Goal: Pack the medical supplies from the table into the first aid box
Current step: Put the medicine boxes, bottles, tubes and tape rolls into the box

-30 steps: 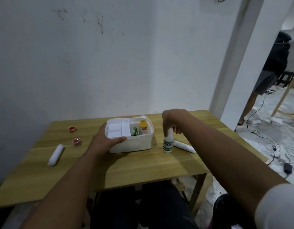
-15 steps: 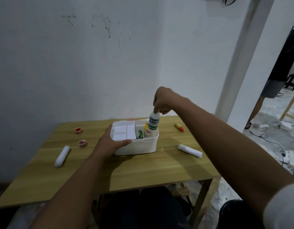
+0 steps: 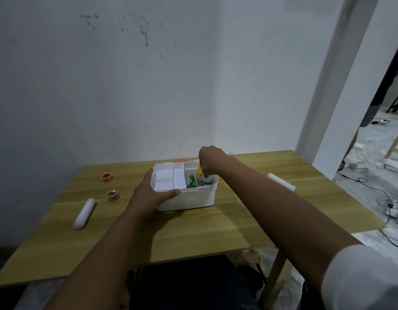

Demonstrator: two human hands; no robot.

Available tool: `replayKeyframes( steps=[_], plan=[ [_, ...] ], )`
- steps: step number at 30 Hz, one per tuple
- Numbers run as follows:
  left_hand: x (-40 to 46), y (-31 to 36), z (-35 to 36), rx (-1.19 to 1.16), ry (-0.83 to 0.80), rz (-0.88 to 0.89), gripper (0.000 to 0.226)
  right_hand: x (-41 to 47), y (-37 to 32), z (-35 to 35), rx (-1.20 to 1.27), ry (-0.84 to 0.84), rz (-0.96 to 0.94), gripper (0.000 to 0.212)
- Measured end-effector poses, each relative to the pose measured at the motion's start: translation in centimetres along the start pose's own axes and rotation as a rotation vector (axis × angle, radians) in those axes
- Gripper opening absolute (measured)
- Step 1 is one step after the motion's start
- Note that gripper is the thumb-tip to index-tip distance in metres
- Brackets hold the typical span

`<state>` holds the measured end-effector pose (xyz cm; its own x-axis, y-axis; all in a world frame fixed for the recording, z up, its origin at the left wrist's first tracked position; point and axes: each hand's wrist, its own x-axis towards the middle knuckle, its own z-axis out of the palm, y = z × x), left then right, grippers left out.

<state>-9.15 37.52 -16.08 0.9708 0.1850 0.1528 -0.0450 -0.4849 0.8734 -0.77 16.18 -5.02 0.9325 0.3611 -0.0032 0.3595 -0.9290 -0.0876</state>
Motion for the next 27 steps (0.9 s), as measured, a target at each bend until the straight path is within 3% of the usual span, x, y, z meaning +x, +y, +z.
replayKeyframes(
  steps=[5,10,13,16,18,24,27],
  plan=[
    [-0.1,0.0,-0.1,-0.003,0.001,-0.012,0.118,-0.7,1.6,-0.7,0.216,-0.005,0.027,0.043],
    [-0.1,0.1,-0.2,-0.011,0.012,-0.012,0.116,-0.8,5.2,-2.1,0.475,0.166,0.107,0.026],
    [0.0,0.1,-0.3,0.000,0.014,-0.015,0.119,0.5,8.9,-0.7,0.399,0.282,0.217,0.011],
    [0.0,0.1,-0.4,-0.005,0.007,-0.003,0.114,0.9,12.4,1.5,0.278,0.235,0.367,0.006],
    [0.0,0.2,-0.4,-0.004,0.006,0.011,0.110,0.6,13.9,3.0,0.218,0.180,0.436,0.014],
    [0.0,0.4,-0.3,0.010,0.014,0.010,0.107,1.2,14.8,6.6,0.150,0.107,0.478,0.013],
    [-0.1,0.5,-0.3,-0.006,0.009,0.008,0.107,1.9,14.5,8.2,0.170,0.176,0.472,0.008]
  ],
)
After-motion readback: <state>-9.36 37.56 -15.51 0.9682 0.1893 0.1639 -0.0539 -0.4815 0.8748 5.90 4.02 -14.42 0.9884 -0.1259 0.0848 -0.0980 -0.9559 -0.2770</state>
